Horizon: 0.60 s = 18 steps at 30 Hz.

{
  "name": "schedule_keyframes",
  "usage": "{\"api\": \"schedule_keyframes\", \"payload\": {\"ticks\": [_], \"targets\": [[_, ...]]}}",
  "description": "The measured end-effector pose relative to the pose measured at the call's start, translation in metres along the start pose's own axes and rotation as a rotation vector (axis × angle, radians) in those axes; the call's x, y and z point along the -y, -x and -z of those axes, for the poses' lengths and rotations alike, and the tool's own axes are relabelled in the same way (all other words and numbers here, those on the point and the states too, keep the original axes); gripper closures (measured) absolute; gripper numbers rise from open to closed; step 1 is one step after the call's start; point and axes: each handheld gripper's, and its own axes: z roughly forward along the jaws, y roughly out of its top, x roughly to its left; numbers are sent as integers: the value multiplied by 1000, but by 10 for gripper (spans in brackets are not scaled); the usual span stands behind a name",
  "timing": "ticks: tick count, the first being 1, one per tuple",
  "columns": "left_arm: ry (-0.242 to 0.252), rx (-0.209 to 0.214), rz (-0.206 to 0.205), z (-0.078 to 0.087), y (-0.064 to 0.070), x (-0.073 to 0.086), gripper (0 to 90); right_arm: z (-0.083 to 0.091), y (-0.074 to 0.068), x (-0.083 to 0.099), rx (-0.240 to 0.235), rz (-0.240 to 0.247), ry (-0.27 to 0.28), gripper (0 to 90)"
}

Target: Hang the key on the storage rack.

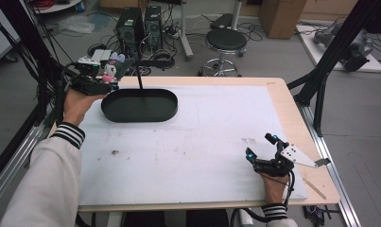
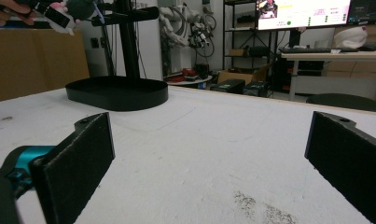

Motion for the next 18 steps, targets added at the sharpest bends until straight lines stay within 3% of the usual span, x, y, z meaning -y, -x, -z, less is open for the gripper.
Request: {"api": "schedule_keyframes", "payload": {"ticks": [18], "targets": [[35, -17, 34, -12, -4, -1, 555, 0, 0, 0, -2, -9, -1, 3]]}}
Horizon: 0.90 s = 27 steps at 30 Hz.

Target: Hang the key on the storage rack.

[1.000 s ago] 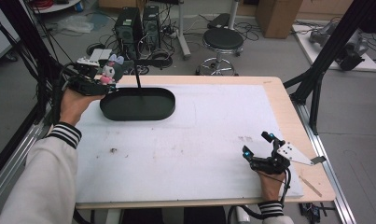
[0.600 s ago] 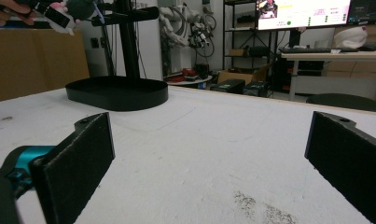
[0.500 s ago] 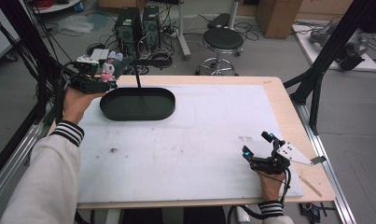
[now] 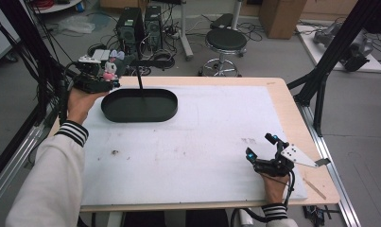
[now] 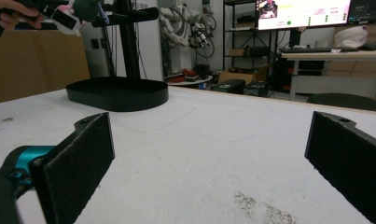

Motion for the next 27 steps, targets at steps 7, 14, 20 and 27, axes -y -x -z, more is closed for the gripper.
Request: {"api": "schedule_keyframes", "payload": {"ticks": [7, 14, 20, 27], "targets": [[-21, -11, 16, -3, -3, 2, 555, 0, 0, 0, 1, 2, 1, 3], [-65, -21, 11, -2, -4, 4, 553, 0, 0, 0, 2, 7, 1, 3], [-73, -21, 1, -1, -2, 6, 553, 0, 0, 0, 0, 7, 0, 3], [-82, -24, -4, -3, -2, 18, 553, 0, 0, 0, -1, 7, 0, 3]]}}
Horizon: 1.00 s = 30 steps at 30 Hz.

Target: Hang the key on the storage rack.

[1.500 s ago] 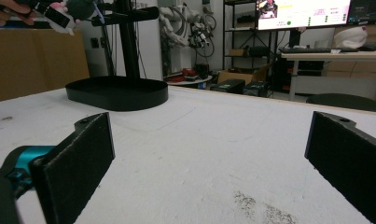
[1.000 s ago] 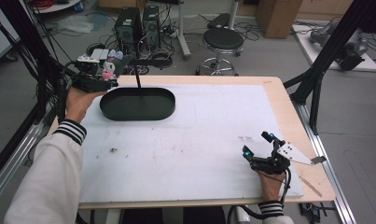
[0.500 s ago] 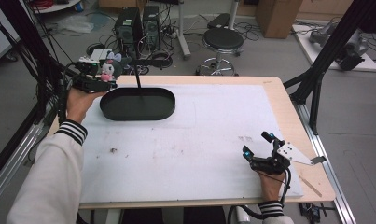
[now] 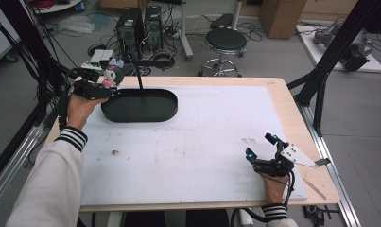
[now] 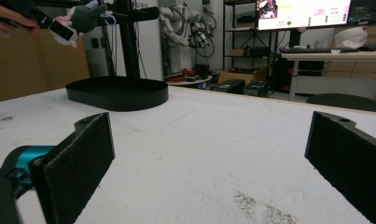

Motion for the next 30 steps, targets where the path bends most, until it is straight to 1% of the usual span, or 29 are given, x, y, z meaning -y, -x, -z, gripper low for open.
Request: {"api": "schedule_keyframes", "payload": {"ticks": [2, 8, 10, 16, 17, 18, 21, 23, 27, 30], "targets": [[-4, -5, -2, 0, 0, 1, 553, 0, 0, 0, 1, -1, -1, 3], [-17, 0, -10, 0, 1, 2, 552, 0, 0, 0, 1, -1, 0, 3], [-13, -3, -10, -1, 1, 4, 552, 0, 0, 0, 1, 2, 2, 3], [-33, -10, 1, -2, -2, 14, 552, 0, 0, 0, 2, 4, 1, 3], [-43, -11, 1, -3, -4, 15, 552, 0, 0, 0, 1, 3, 1, 3], [-40, -12, 2, -3, -4, 16, 552, 0, 0, 0, 2, 2, 1, 3], [-50, -12, 5, -6, -4, 19, 552, 0, 0, 0, 2, 5, 1, 3], [-66, -16, -6, -9, -3, 20, 552, 0, 0, 0, 2, 4, -1, 3], [-60, -15, -5, -13, -2, 19, 552, 0, 0, 0, 2, 2, -1, 3], [-70, -20, -5, -17, -1, 20, 552, 0, 0, 0, 3, -1, -2, 3]]}}
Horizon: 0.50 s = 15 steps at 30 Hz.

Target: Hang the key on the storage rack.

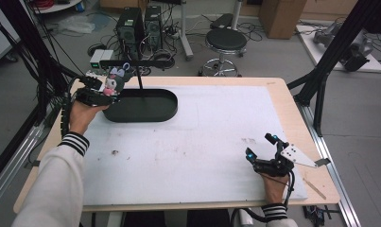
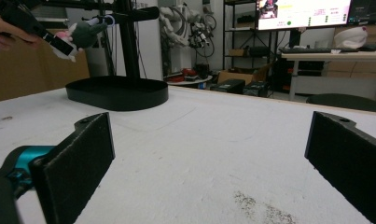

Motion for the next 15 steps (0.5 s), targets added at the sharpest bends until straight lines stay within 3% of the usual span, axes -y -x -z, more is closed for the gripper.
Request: {"api": "schedule_keyframes", "payload": {"ticks": [9, 15], "targets": [[-37, -4, -12, -14, 3, 2, 552, 0, 0, 0, 1, -2, -2, 3], [-25, 5, 0, -22, 2, 5, 551, 0, 1, 0, 0, -8, -1, 3]]}}
